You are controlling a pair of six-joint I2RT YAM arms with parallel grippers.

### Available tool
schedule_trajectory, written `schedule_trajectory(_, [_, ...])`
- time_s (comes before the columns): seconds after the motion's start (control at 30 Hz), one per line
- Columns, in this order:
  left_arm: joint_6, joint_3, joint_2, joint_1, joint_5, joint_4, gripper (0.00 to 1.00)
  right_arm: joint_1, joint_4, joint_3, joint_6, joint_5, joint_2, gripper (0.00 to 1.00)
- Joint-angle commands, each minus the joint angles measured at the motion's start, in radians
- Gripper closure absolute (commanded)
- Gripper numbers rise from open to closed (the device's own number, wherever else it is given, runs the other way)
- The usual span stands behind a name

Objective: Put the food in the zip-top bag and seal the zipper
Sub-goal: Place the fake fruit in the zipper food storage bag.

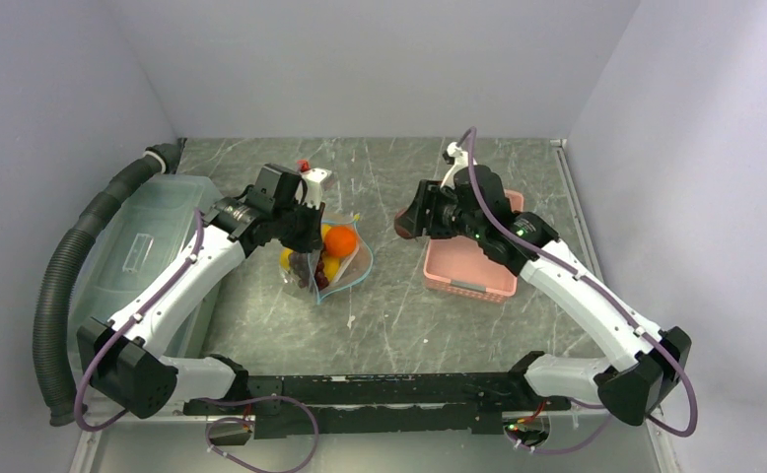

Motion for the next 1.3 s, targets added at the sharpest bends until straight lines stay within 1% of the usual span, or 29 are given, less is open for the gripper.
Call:
schedule_trajectory(0.0, [0.015, 0.004, -0.002, -0.004, 0.021, 0.037, 1.0, 0.059, 0.106, 0.051, 0.053, -0.067, 0.014, 0.76])
schedule_trajectory(0.27, [0.014, 0.005, -0.008, -0.004, 0.024, 0.035, 1.0, 0.155, 0.178, 0.071, 0.094, -0.096, 0.095, 0.75])
schedule_trajectory(0.5, [0.013, 0.006, -0.009, -0.004, 0.025, 0.035, 1.0, 0.235, 0.198, 0.114, 0.108, -0.087, 0.196, 0.74])
schedule_trajectory(0.67, [0.014, 0.004, -0.011, -0.004, 0.027, 0.037, 1.0, 0.266, 0.149, 0.175, 0.115, -0.026, 0.262, 0.72])
schedule_trajectory(0.8, [0.013, 0.004, -0.014, -0.004, 0.027, 0.038, 1.0, 0.272, 0.142, 0.194, 0.131, -0.014, 0.302, 0.72])
schedule_trajectory(0.97, [0.012, 0.005, -0.013, -0.004, 0.028, 0.037, 1.0, 0.277, 0.078, 0.244, 0.129, 0.011, 0.36, 0.71])
schedule_trajectory(1.1, [0.014, 0.006, -0.016, -0.004, 0.028, 0.037, 1.0, 0.283, 0.04, 0.269, 0.125, 0.028, 0.403, 0.68])
schedule_trajectory(1.17, [0.013, 0.004, -0.017, -0.004, 0.027, 0.037, 1.0, 0.286, 0.023, 0.28, 0.124, 0.031, 0.422, 0.64])
schedule_trajectory(1.27, [0.014, 0.005, -0.016, -0.004, 0.028, 0.038, 1.0, 0.293, 0.009, 0.29, 0.124, 0.062, 0.443, 0.53])
